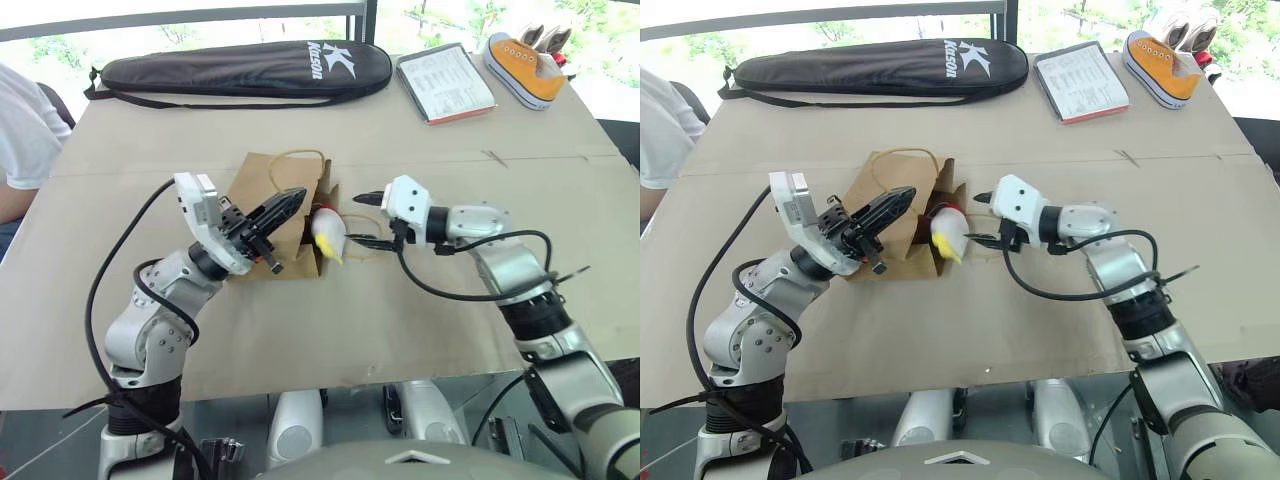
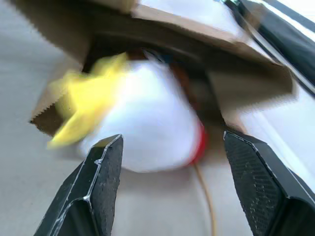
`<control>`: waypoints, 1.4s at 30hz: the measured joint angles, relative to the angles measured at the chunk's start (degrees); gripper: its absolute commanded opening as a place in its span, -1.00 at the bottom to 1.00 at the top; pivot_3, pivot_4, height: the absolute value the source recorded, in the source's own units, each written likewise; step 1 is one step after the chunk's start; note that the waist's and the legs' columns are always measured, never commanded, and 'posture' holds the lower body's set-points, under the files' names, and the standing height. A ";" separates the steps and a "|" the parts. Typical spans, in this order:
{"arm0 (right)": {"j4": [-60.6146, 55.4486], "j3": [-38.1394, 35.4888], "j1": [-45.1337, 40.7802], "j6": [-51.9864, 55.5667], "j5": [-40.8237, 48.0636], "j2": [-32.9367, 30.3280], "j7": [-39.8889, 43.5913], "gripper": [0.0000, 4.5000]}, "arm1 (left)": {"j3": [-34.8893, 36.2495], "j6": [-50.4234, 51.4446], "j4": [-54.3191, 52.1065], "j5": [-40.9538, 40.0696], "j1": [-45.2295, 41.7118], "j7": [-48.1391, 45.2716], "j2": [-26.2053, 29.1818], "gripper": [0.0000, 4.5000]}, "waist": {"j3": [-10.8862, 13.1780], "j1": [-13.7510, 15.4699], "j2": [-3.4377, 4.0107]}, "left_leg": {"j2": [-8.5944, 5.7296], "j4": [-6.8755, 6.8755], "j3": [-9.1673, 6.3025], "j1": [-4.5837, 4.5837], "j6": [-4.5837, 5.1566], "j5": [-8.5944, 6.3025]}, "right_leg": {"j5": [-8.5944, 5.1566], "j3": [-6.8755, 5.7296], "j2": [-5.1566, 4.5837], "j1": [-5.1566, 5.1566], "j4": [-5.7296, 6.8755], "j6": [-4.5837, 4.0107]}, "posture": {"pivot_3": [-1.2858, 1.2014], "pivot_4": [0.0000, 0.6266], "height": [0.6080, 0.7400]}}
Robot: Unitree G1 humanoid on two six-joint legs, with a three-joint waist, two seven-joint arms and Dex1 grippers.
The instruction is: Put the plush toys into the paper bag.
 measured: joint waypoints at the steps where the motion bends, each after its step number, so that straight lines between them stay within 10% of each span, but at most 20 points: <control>1: -1.54 -0.91 1.44 4.84 0.45 -0.50 -1.40 0.37 | 0.45 -0.15 0.18 -0.12 -0.02 -0.26 0.08 -1.00 | -0.03 0.04 -0.05 | 0.00 0.00 0.00 -0.01 0.00 0.00 | 0.00 0.00 -0.01 0.01 -0.01 0.00 | 0.03 -0.52 1.00; 34: -0.76 -11.54 3.28 38.18 17.44 7.25 -14.63 0.37 | 9.77 4.23 1.88 -15.83 -3.16 5.71 0.55 -1.00 | -0.03 -0.14 -0.07 | -0.06 0.02 -0.03 -0.04 0.01 0.00 | 0.00 0.02 -0.02 0.00 -0.03 0.03 | 0.03 -0.52 1.00; 42: 3.16 -14.71 1.42 38.48 23.65 12.48 -14.41 -0.99 | 9.70 4.21 0.90 -15.82 -3.10 7.13 0.23 -1.00 | -0.03 -0.20 -0.07 | -0.05 -0.02 -0.04 -0.05 0.01 0.00 | 0.06 0.02 0.02 -0.01 -0.05 0.13 | 0.03 -0.52 1.00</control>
